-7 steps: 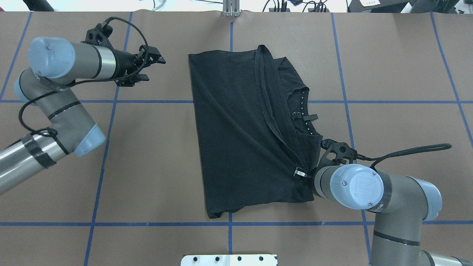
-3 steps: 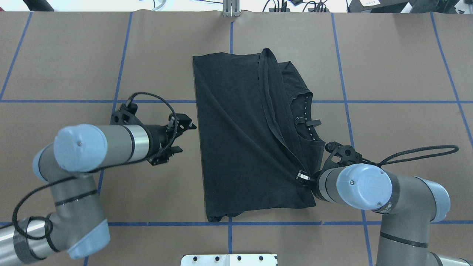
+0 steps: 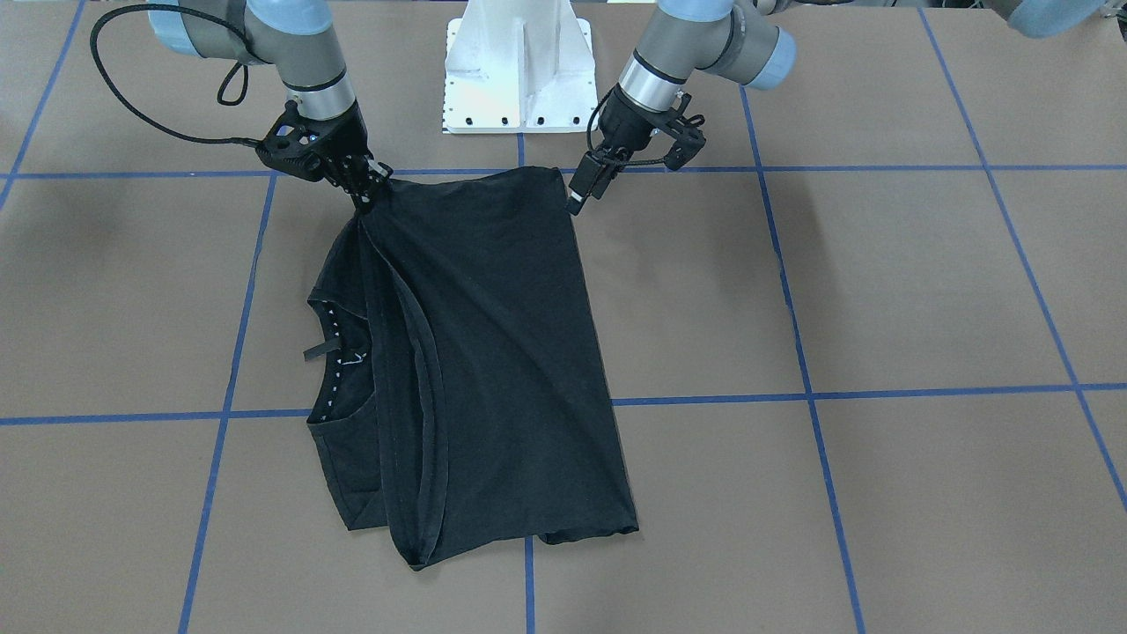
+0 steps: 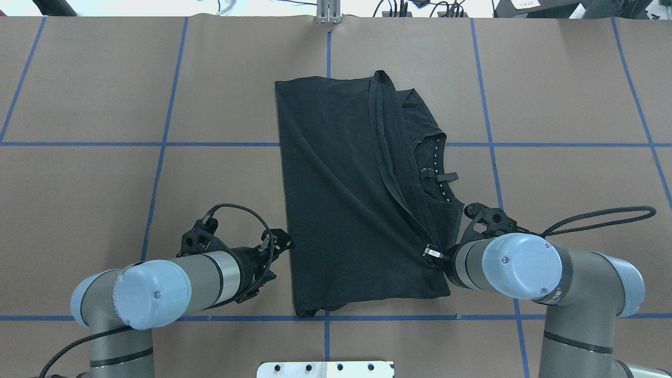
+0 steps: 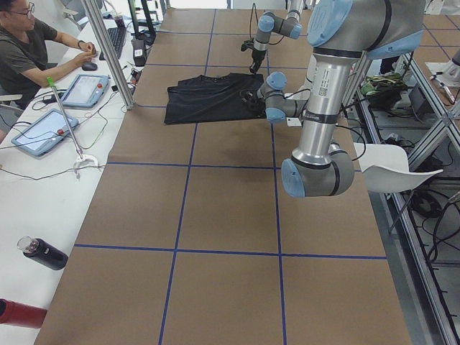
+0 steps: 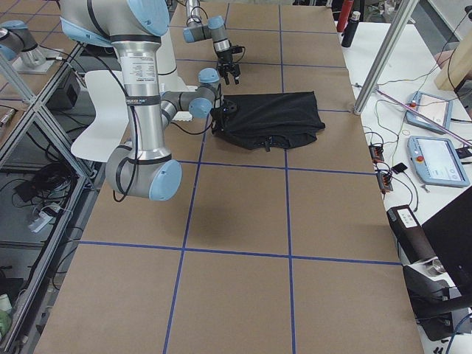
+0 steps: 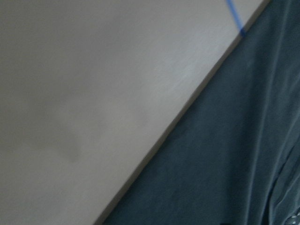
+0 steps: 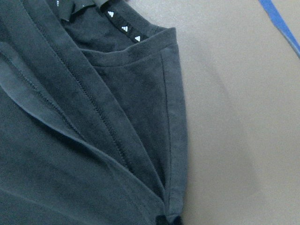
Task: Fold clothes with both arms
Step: 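Lower the left gripper to the shirt's other near corner beside the right gripper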
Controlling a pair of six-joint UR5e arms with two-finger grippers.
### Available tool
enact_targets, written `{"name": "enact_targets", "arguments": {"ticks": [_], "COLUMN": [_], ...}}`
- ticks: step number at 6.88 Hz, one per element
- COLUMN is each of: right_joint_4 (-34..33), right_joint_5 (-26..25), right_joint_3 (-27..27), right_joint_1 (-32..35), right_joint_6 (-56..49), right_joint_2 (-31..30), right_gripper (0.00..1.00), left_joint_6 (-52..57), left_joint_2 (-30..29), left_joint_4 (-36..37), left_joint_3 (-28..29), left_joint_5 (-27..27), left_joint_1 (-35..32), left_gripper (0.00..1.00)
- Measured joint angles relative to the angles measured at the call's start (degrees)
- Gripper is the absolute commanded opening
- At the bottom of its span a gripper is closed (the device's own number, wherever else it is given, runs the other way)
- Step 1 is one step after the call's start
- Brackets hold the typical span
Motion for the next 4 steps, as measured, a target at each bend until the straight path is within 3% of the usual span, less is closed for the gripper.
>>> {"name": "enact_targets", "arguments": {"ticks": [4], "right_joint_4": [0.00], "right_joint_5": [0.35], "right_joint_3": [0.15], "right_joint_1": [-0.03], "right_joint_6": [-0.06], "right_joint_2": [-0.02], "right_gripper": [0.00], "left_joint_6": [-2.01], "left_joint_2": [-0.35], "left_joint_4": [0.05], "left_joint_3": [1.22], "left_joint_5": [0.47], "left_joint_1": [3.29], "left_gripper": [0.71]}}
